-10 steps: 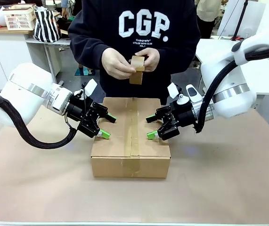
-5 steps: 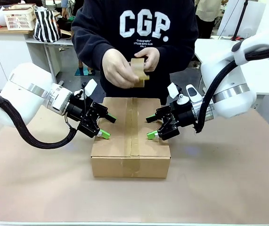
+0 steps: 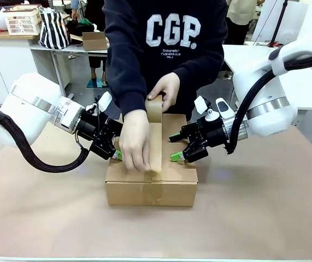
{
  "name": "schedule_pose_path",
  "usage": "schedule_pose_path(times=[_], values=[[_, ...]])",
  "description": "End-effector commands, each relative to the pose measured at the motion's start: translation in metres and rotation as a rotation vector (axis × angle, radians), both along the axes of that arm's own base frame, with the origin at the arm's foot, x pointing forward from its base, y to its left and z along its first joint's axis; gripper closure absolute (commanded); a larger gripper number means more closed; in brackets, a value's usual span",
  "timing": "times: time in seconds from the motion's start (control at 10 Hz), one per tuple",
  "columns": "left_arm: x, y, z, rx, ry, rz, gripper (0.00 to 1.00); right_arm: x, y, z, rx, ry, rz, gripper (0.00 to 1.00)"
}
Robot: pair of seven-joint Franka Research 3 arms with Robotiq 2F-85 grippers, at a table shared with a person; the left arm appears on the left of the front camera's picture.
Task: Pack the gift set into the box.
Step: Press and hold the closed box until the human finishes sealing it.
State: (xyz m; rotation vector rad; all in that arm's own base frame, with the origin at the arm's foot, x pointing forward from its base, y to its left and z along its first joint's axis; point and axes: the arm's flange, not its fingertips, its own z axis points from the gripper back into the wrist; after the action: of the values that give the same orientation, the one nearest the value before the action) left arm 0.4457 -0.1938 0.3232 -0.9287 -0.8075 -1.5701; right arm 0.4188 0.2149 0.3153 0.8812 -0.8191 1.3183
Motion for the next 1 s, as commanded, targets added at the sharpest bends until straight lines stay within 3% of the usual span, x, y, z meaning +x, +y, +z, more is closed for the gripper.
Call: schedule_pose_path(times=[0.0,0.9], values=[[-0.0004,0.0009,-0.0015,-0.003,0.015,-0.005,0.00,-0.0019,-0.0010,-0.0026,0.009,0.013,-0.010,0.00],[-0.0004,0.0009,-0.0015,-0.003,0.015,-0.005,0.00,-0.0019,-0.0010,-0.0026,0.009,0.013,-0.010,0.00]])
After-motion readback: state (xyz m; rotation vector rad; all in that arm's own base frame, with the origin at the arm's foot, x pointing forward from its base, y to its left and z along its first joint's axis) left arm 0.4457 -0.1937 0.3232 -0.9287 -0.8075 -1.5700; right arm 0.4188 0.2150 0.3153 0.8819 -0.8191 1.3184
